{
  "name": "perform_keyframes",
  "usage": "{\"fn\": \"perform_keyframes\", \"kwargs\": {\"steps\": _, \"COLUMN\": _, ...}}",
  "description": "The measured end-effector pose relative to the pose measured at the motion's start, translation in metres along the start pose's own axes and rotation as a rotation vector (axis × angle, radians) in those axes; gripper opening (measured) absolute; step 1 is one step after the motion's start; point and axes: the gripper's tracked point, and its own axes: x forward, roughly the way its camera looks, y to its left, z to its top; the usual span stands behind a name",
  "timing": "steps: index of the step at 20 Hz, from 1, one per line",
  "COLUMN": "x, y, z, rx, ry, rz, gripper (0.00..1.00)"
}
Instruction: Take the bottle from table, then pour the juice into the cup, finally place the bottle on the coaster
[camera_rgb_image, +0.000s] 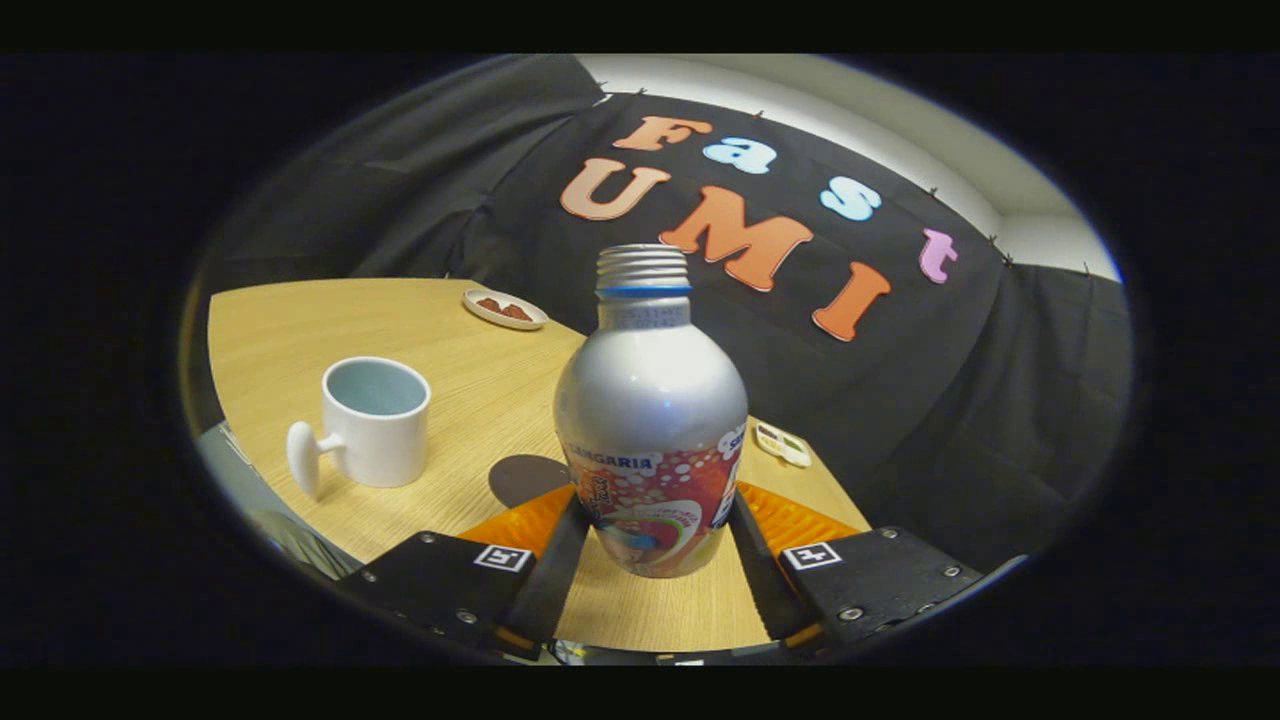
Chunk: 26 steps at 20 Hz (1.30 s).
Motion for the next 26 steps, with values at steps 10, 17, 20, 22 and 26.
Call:
{"fn": "perform_keyframes", "kwargs": {"steps": 10, "x": 0.005, "y": 0.028, "z": 0.02, "rx": -0.231, "ry": -0.025, "rz": -0.015, "gripper": 0.77}}
{"fn": "perform_keyframes", "kwargs": {"steps": 17, "x": 0.013, "y": 0.034, "z": 0.023, "rx": -0.445, "ry": -0.017, "rz": -0.065, "gripper": 0.76}}
{"fn": "perform_keyframes", "kwargs": {"steps": 20, "x": 0.015, "y": 0.033, "z": 0.026, "rx": -0.535, "ry": -0.022, "rz": -0.091, "gripper": 0.76}}
{"fn": "perform_keyframes", "kwargs": {"steps": 22, "x": 0.014, "y": 0.033, "z": 0.025, "rx": -0.577, "ry": -0.019, "rz": -0.096, "gripper": 0.76}}
{"fn": "perform_keyframes", "kwargs": {"steps": 26, "x": 0.015, "y": 0.031, "z": 0.027, "rx": -0.67, "ry": -0.018, "rz": -0.112, "gripper": 0.76}}
